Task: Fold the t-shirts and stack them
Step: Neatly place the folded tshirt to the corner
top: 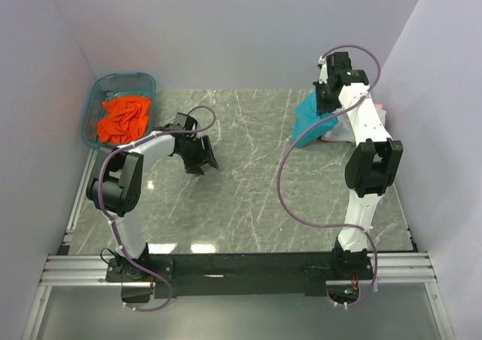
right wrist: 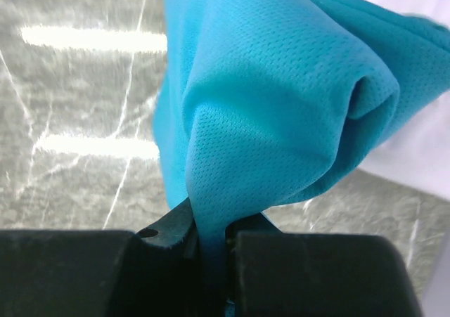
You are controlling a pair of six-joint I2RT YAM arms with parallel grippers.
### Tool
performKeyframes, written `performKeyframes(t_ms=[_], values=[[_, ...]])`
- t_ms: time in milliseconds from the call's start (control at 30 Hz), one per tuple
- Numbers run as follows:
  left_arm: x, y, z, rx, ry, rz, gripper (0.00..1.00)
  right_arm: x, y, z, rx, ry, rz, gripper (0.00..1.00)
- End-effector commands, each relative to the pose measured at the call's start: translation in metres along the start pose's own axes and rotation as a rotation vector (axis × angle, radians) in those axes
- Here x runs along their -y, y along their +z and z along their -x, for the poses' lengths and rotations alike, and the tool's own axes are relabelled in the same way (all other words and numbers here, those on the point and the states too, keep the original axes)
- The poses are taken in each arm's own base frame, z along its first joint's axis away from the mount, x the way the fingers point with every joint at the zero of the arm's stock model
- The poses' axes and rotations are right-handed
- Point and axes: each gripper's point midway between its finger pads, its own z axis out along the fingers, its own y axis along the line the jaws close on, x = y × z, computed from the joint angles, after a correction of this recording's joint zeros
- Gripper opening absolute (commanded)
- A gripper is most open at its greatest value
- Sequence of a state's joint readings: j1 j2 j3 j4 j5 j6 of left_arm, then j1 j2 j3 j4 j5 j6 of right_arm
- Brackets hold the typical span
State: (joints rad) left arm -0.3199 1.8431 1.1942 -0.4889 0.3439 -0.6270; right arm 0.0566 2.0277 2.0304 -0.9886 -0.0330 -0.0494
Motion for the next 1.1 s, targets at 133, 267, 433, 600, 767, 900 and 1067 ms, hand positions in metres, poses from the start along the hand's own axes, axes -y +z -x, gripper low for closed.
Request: performKeyframes(t_ms=[133, 267, 433, 600, 767, 900, 1067], values=[[-0.003, 0.005, -0.006, -0.015, 0.019, -0.024, 0.68, 0.019, -0.021, 0.032, 0.085, 0.011, -0.039, 0.00], [-0.004, 0.007, -0.007, -0.022, 0.014, -0.026, 0.67, 0.022, -0.035, 0.039, 0.121, 0.026, -0.006, 0.00], [-0.004, 0.009, -0.010, -0.026, 0.007, -0.029, 0.67, 0.033, -0.056, 0.046, 0.176, 0.056, 0.037, 0.00], [-0.003, 0.009, -0.009, -0.025, 0.004, -0.032, 0.67, 0.041, -0.073, 0.052, 0.222, 0.091, 0.088, 0.00], [-0.004, 0.009, -0.011, -0.028, -0.003, -0.033, 0.67, 0.043, -0.082, 0.055, 0.245, 0.101, 0.125, 0.00], [-0.004, 0.008, -0.012, -0.027, -0.006, -0.032, 0.67, 0.046, -0.090, 0.057, 0.268, 0.114, 0.155, 0.00], [-0.004, 0.009, -0.012, -0.029, -0.009, -0.035, 0.67, 0.058, -0.088, 0.054, 0.265, 0.140, 0.152, 0.00]])
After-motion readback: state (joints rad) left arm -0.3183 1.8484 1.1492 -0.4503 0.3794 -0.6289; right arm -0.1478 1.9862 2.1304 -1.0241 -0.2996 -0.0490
